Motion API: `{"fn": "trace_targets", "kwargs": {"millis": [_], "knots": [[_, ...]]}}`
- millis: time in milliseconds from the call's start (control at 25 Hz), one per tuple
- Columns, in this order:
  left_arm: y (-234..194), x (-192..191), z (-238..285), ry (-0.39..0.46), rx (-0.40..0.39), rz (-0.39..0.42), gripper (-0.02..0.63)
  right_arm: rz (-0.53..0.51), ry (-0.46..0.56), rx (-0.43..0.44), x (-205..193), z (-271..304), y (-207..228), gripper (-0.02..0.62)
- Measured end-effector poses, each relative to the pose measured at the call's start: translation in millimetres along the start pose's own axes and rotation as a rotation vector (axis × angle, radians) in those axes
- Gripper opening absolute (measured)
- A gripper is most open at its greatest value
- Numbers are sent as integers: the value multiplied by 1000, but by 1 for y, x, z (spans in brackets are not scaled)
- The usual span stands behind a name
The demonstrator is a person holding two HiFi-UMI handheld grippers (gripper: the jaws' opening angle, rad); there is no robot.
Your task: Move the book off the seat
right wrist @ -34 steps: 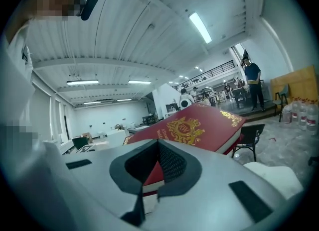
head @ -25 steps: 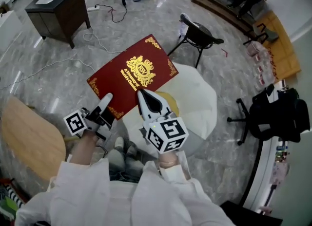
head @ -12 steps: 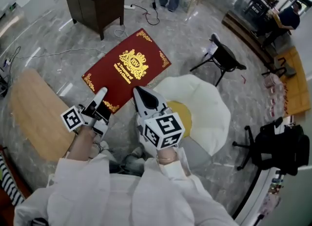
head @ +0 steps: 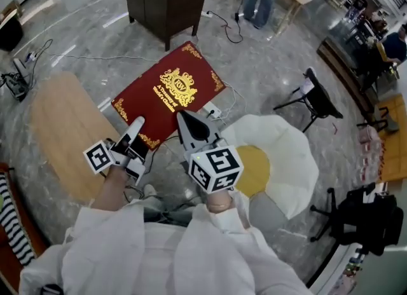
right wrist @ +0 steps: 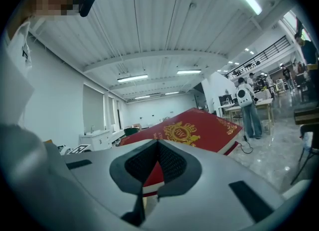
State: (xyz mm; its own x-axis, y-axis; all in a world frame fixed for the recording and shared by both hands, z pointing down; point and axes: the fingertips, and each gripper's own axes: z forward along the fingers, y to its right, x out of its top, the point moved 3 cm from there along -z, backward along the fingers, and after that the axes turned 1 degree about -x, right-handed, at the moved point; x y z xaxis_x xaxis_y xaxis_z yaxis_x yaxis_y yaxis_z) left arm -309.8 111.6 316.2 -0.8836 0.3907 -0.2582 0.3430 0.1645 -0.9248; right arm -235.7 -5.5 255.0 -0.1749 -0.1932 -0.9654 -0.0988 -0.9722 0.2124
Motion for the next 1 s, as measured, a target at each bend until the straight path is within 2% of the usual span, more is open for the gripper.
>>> {"fn": "trace_targets", "kwargs": {"millis": [280, 480, 800, 1000], "knots": [[-10, 77, -58, 81, 27, 14, 241, -11, -28, 95, -13, 81, -77, 12], [-26, 134, -132, 161, 59, 7, 241, -21, -73, 173, -38, 141, -148, 12], [-19, 129, -150, 316, 150, 87, 241, -25, -126, 312, -38, 149, -144, 11], [-31, 160, -190, 422, 193, 95, 241, -12, -175, 401, -62, 194, -177, 11]]}}
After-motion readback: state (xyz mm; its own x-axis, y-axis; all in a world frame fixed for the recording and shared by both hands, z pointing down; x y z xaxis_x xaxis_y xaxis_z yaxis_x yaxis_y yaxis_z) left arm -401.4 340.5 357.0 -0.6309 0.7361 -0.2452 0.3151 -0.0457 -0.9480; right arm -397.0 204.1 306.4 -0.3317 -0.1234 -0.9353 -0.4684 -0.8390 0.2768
